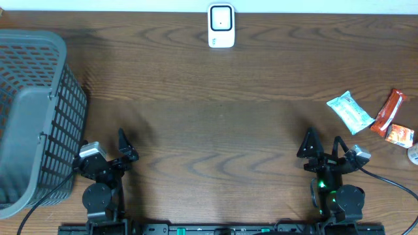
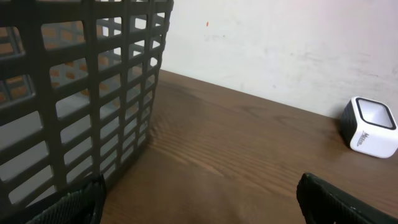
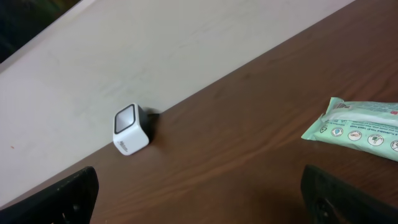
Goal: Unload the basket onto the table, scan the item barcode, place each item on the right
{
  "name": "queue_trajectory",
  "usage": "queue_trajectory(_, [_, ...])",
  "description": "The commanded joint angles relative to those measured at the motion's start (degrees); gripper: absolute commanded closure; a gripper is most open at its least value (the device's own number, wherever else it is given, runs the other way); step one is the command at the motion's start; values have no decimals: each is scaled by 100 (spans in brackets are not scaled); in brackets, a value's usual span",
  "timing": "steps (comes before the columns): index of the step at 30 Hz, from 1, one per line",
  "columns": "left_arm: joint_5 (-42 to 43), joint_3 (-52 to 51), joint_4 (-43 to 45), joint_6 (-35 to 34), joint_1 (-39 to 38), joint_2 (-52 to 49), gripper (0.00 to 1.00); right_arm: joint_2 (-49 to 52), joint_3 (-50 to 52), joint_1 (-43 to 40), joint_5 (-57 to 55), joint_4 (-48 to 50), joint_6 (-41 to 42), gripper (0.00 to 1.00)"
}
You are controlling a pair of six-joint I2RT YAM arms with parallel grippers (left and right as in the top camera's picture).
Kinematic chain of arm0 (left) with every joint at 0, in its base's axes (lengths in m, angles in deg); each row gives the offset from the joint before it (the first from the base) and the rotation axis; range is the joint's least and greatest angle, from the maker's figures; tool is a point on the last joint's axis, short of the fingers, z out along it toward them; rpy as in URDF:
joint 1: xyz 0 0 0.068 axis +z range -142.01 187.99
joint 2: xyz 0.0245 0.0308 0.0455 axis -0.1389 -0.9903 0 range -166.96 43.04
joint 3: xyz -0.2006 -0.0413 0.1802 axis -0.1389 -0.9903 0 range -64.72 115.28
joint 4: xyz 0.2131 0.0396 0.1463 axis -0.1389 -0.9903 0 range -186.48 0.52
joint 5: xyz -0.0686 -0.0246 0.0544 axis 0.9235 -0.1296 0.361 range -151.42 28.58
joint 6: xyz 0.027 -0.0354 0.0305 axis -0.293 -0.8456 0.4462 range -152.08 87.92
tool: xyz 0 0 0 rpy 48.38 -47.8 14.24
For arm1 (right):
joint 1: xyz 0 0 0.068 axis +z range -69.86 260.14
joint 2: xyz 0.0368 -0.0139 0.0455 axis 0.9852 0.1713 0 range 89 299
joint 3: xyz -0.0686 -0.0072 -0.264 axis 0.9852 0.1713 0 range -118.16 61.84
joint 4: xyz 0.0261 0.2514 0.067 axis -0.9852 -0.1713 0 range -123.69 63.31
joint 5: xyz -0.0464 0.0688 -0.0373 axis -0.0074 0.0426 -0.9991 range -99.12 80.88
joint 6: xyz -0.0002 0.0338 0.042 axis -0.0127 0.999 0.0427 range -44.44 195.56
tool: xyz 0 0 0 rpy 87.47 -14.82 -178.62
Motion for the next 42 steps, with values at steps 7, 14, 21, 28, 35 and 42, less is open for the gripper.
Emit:
queue_trajectory(7, [-72,-68,-280,-50,-20,24,2,-44,4,39,-72,-15,72,1])
queue_trajectory(14, [-72,-68,-280,-50,-20,24,2,-44,4,37,-439,17,-33,1])
queue_trajectory(21, [-72,-68,-280,-50,-20,24,2,17,4,37,48,-33,-3143,1])
queue_trajectory(28, [-72,-68,-280,-50,-20,24,2,66,4,37,37,-28,-3171,1])
queue_trajectory(35, [-72,-68,-278,-50,-20,24,2,66,4,37,37,-28,-3171,1])
queue_trajectory(42, [-72,-68,-278,-50,-20,24,2,66,4,37,37,-28,-3171,1])
